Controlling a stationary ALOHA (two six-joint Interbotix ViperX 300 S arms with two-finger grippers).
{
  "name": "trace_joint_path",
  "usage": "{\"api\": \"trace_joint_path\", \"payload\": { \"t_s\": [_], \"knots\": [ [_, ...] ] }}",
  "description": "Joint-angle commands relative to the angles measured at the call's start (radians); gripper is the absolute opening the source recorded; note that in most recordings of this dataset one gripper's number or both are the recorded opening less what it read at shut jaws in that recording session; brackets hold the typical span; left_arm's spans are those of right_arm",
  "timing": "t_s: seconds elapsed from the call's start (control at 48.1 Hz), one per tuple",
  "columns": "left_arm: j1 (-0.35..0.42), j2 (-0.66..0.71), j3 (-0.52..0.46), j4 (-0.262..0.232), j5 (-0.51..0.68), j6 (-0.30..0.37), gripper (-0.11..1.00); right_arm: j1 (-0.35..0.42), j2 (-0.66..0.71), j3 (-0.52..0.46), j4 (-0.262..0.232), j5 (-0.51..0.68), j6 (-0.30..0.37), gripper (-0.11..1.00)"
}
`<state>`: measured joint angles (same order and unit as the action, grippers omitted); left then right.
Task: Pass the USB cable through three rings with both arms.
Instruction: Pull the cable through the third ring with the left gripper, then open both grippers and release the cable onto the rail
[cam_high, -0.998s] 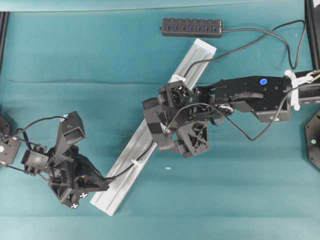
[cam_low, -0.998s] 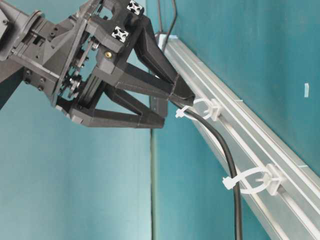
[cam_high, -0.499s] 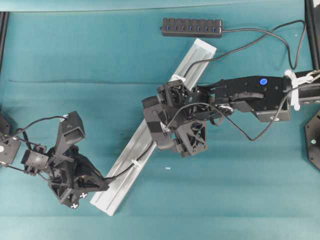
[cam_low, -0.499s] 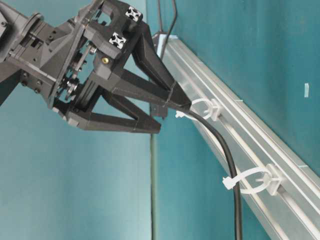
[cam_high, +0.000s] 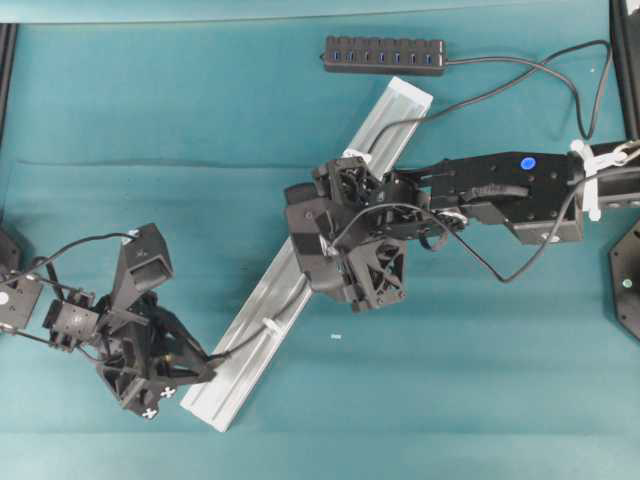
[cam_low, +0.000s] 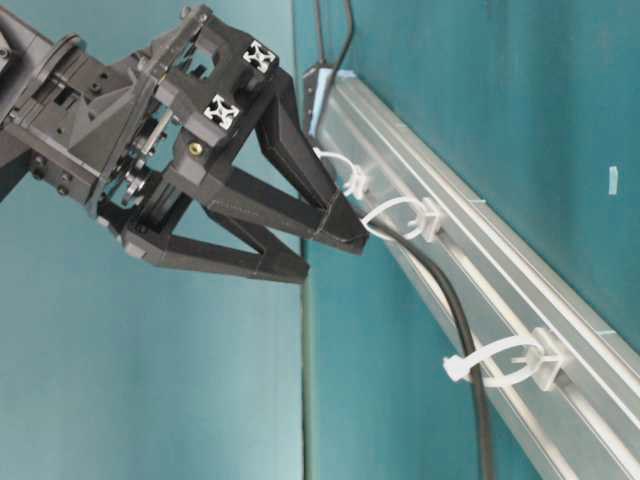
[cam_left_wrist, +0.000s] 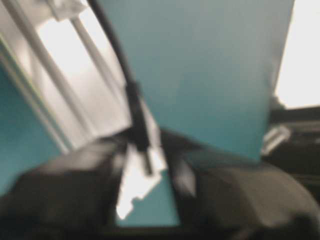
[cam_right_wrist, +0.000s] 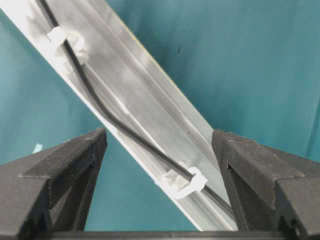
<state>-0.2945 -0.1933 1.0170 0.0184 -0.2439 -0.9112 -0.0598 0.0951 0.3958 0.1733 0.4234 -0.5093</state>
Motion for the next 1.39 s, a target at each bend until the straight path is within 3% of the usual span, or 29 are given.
{"api": "trace_joint_path", "payload": {
  "t_s": [0.0, 0.125, 0.208, 0.374, 0.832, 1.123, 1.372],
  "knots": [
    [-0.006, -0.037, -0.017, 0.003, 0.038, 0.005, 0.5, 0.009, -0.005, -0.002, 0.0, -0.015, 0.023, 0.87],
    [-0.006, -0.046, -0.034, 0.008, 0.1, 0.026, 0.85, 0.014, -0.006, 0.008, 0.0, -0.023, 0.046, 0.87],
    [-0.006, -0.058, -0.044, 0.008, 0.107, 0.064, 0.98, 0.014, -0.006, 0.014, -0.002, -0.031, 0.06, 0.87],
    [-0.008, -0.091, -0.043, 0.008, 0.152, 0.138, 0.98, 0.015, -0.011, 0.023, 0.0, -0.038, 0.083, 0.87],
    [0.006, -0.202, -0.061, 0.009, 0.187, 0.175, 0.98, 0.015, -0.018, 0.026, 0.0, -0.04, 0.187, 0.87],
    [0.017, -0.325, -0.064, 0.009, 0.196, 0.339, 0.98, 0.015, -0.078, 0.025, 0.0, -0.049, 0.212, 0.87],
    [0.051, -0.37, -0.061, 0.009, 0.204, 0.419, 0.98, 0.015, -0.15, 0.044, 0.0, -0.086, 0.212, 0.87]
  ]
}}
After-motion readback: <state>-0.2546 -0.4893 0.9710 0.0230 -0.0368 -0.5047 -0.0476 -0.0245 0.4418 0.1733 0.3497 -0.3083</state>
